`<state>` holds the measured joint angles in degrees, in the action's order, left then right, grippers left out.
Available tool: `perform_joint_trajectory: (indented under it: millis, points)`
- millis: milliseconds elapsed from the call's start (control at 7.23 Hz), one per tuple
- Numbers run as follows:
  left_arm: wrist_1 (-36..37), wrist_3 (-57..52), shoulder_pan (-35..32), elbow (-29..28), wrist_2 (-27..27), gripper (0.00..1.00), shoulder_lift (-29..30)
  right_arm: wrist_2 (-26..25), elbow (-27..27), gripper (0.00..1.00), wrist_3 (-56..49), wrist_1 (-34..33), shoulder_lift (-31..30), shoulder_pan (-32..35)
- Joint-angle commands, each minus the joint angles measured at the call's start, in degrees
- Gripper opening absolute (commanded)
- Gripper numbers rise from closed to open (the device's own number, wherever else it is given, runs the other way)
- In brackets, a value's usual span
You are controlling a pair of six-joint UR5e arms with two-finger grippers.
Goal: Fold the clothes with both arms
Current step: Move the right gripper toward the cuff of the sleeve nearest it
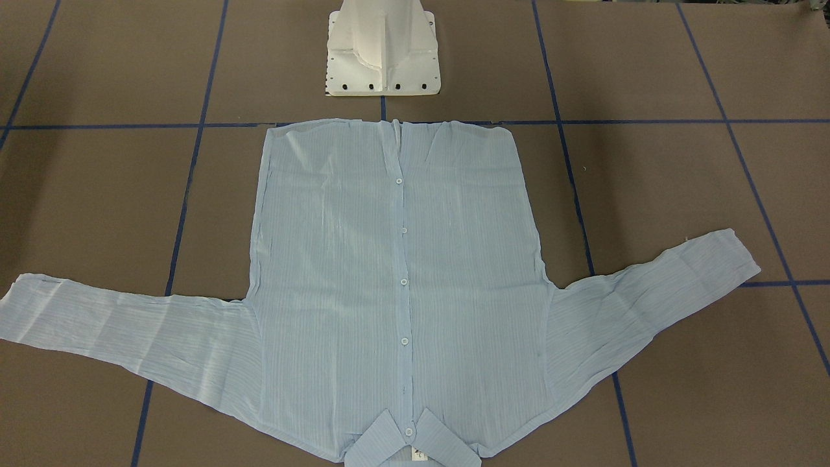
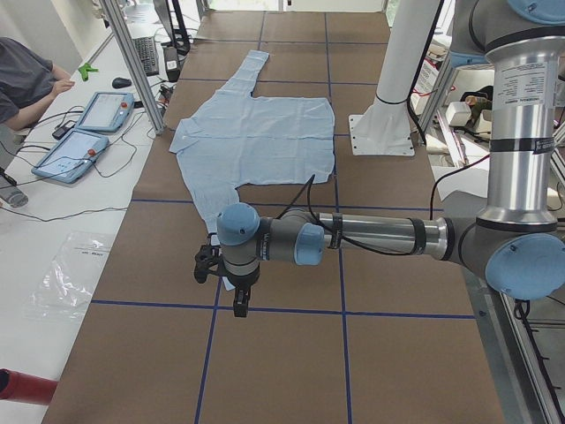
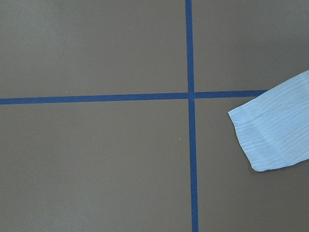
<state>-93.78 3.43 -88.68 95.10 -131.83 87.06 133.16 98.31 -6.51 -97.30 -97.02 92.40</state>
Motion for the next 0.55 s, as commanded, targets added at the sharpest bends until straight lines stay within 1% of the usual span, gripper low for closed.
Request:
perform_joint_trajectory:
  millis: [0, 415]
  points:
    - [0.0, 0.0, 0.0, 0.09, -0.01, 1.0, 0.13, 0.0, 0.03, 1.0, 0.09, 0.0, 0.16, 0.06]
    - [-1.57, -0.09, 0.09, -0.43, 0.17, 1.0, 0.56, 0.08, -0.23, 1.0, 0.18, 0.0, 0.42, 0.06]
